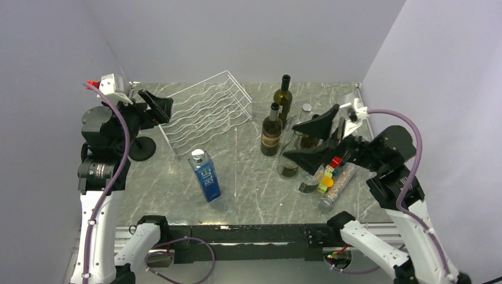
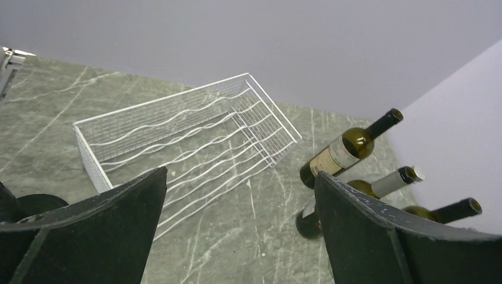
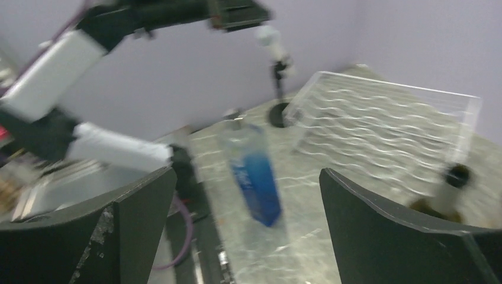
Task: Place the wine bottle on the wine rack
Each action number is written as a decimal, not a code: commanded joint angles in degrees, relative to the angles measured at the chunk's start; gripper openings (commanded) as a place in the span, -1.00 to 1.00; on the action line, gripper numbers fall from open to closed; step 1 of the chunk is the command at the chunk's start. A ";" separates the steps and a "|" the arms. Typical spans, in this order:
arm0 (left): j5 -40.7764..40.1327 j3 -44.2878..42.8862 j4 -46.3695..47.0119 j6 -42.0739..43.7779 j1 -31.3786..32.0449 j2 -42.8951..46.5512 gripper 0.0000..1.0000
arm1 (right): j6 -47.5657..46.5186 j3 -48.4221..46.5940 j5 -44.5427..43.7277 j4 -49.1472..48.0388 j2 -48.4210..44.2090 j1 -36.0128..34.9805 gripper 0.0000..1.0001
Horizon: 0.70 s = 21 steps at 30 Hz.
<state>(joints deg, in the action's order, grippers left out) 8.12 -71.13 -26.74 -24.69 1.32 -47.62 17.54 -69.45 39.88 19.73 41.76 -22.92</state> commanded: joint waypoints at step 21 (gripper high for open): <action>-2.34 -0.25 -3.77 3.24 -0.16 8.33 0.99 | -10.26 -20.89 -66.28 0.67 43.15 -55.57 1.00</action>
<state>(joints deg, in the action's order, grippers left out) 7.62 -71.37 -30.09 -22.92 1.32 -39.07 6.02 -86.24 -14.13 21.61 83.22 -75.90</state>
